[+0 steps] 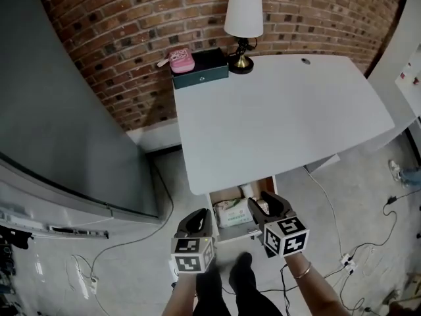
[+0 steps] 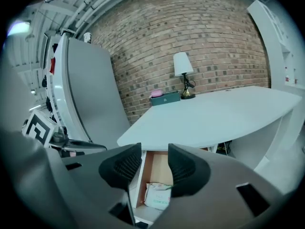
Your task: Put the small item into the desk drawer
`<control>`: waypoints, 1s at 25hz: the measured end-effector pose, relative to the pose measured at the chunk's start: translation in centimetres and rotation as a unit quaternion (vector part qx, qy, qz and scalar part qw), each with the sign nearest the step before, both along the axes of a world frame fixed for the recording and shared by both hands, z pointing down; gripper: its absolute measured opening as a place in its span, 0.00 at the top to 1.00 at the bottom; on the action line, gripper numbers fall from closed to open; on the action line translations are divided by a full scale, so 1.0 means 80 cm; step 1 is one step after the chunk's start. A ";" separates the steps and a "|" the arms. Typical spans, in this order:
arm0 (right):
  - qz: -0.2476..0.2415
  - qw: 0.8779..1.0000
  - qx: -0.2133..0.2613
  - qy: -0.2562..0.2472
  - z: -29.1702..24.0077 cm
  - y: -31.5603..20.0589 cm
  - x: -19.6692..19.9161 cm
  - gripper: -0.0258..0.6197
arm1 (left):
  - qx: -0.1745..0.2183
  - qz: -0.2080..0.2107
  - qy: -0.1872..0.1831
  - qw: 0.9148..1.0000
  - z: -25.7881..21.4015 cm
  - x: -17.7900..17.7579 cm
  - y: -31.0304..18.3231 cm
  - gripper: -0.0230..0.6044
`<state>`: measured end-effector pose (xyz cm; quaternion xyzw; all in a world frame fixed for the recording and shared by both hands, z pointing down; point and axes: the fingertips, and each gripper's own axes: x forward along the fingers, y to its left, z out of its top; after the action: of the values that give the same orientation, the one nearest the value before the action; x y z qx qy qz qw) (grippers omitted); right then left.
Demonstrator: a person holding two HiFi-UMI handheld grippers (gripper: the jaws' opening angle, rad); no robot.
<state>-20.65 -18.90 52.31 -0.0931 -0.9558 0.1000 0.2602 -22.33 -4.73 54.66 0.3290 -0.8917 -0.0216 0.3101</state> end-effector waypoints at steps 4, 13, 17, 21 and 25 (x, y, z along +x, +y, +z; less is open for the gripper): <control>0.018 0.999 -0.011 -0.025 -0.049 -0.006 0.030 0.70 | 0.011 0.017 -0.009 1.000 -0.034 0.010 -0.012 0.92; 0.073 0.995 -0.016 -0.066 -0.134 -0.020 0.102 0.80 | 0.024 0.078 -0.041 0.996 -0.107 0.031 -0.048 0.92; 0.108 0.991 -0.012 -0.083 -0.165 -0.030 0.135 0.85 | 0.030 0.110 -0.052 0.992 -0.134 0.046 -0.064 0.92; 0.127 0.987 -0.011 -0.095 -0.186 -0.033 0.165 0.90 | 0.028 0.122 -0.061 0.990 -0.151 0.067 -0.068 0.92; 0.150 0.983 -0.007 -0.107 -0.200 -0.038 0.187 0.95 | 0.030 0.135 -0.068 0.988 -0.163 0.076 -0.074 0.92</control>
<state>-5.69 -21.94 36.30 0.0395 -0.9805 0.1339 0.1383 -16.25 -10.62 41.65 0.4560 -0.8572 0.0155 0.2389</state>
